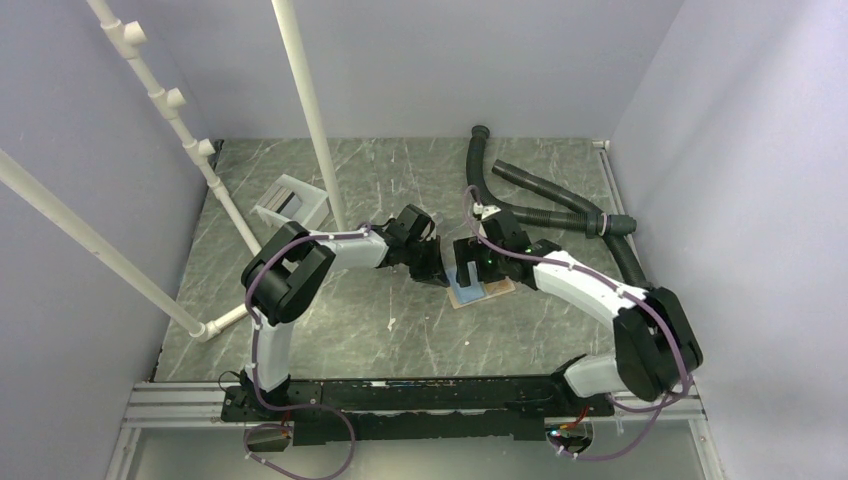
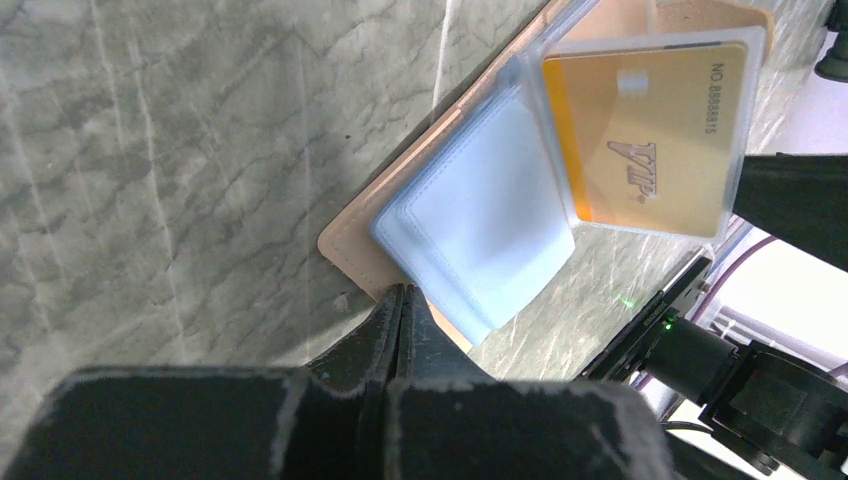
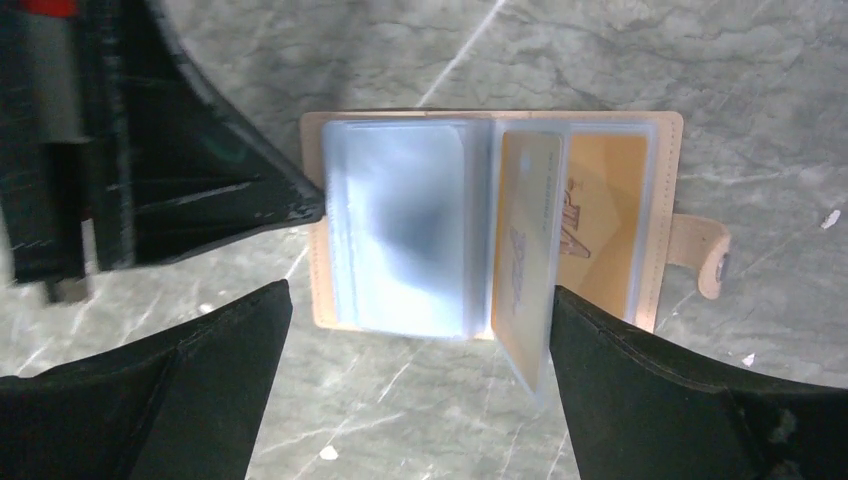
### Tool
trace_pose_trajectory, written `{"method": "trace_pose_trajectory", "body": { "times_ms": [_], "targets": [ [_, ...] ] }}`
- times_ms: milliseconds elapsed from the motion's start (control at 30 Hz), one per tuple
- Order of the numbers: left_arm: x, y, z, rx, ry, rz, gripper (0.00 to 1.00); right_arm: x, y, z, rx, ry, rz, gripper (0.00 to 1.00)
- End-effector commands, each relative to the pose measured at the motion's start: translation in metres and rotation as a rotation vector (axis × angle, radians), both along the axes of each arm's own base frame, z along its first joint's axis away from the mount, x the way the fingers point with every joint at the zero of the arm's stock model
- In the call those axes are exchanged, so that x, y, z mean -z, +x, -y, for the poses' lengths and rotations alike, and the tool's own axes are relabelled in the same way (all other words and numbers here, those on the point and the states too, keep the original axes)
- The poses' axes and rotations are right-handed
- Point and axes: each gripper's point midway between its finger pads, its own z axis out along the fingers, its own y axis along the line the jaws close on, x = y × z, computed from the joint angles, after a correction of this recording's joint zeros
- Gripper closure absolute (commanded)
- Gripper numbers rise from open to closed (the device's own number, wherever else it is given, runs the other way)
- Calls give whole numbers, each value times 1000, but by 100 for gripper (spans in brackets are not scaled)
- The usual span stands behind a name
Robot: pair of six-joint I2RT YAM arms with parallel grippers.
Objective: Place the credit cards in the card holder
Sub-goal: Open the card holder at the center of the board.
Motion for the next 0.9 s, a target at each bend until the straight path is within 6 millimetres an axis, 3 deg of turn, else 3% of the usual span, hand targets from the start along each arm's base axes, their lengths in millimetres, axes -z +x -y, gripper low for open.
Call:
{"method": "trace_pose_trajectory", "body": {
  "times_ms": [0,67,133,200,267,333,433,567,700,867],
  "targets": [
    [10,-10,-29,0,137,-15,100,-33,-1,4,22,47,64,0],
    [3,-10,-30,6,137,2,100,-37,7,29,132,-47,92,0],
    [-7,-9,-28,12,123,17,99,-41,11,36,155,-70,107,0],
    [-20,-9,-23,21,84,28,97,-45,11,21,104,-8,101,1],
    [-32,-10,-14,32,32,31,96,-45,3,-8,0,123,70,8],
    [-43,-10,-7,38,-14,34,94,-39,1,-22,-33,194,47,21],
    [-49,-10,-1,43,-39,42,86,-20,2,-28,-33,212,8,41],
    [-38,-12,2,46,-31,14,83,4,1,-26,-8,197,-43,47],
    [-6,-12,-6,19,47,-15,94,19,-7,-32,2,246,-84,55],
    [29,-6,-21,22,186,-21,98,23,-22,-46,-2,355,-143,60]
  ]
}}
